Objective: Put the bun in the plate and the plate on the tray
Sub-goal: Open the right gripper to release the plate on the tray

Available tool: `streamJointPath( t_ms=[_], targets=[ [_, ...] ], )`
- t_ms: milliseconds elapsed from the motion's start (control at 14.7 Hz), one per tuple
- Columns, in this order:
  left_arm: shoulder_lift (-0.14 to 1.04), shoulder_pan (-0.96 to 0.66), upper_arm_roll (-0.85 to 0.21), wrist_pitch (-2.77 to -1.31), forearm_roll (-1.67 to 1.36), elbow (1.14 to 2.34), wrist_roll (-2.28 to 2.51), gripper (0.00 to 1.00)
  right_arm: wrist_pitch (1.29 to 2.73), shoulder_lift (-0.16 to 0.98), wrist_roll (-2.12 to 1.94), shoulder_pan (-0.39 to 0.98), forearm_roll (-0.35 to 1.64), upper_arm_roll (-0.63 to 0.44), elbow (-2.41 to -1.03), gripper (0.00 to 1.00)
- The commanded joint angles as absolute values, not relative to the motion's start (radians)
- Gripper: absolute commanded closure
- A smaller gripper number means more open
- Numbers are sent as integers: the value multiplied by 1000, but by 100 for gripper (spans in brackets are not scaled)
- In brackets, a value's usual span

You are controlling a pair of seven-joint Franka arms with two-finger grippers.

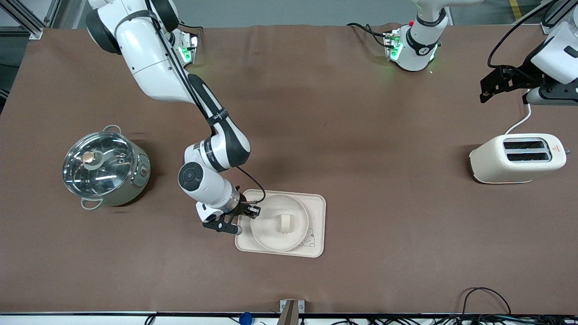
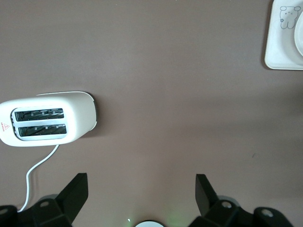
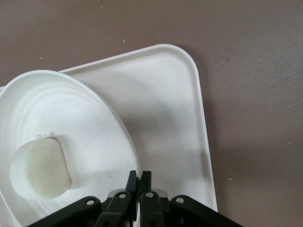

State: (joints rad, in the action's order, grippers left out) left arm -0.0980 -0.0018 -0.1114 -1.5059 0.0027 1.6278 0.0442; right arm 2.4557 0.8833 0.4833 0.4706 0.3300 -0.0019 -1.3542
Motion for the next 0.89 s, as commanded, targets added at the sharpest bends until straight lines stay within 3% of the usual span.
streamJointPath(
  t_ms=[0, 273, 409, 545, 818],
  targets=[
    [-109, -3, -117, -1517, -3, 1643, 49, 0, 2477, 903, 479, 469, 348, 3, -1342, 100],
    [-100, -2, -117, -1529, -5, 1641, 49, 0, 2494, 910, 480, 469, 350, 5, -1342, 96],
    [-98, 0, -117, -1529, -5, 1634, 48, 0, 2493, 905, 488, 465, 354, 5, -1342, 55],
    [-98, 2, -117, -1526, -8, 1635, 44, 0, 2491, 899, 486, 465, 357, 5, -1342, 27],
    [-100, 6, -109, -1526, -9, 1626, 32, 0, 2474, 876, 483, 460, 357, 3, -1344, 12]
  ],
)
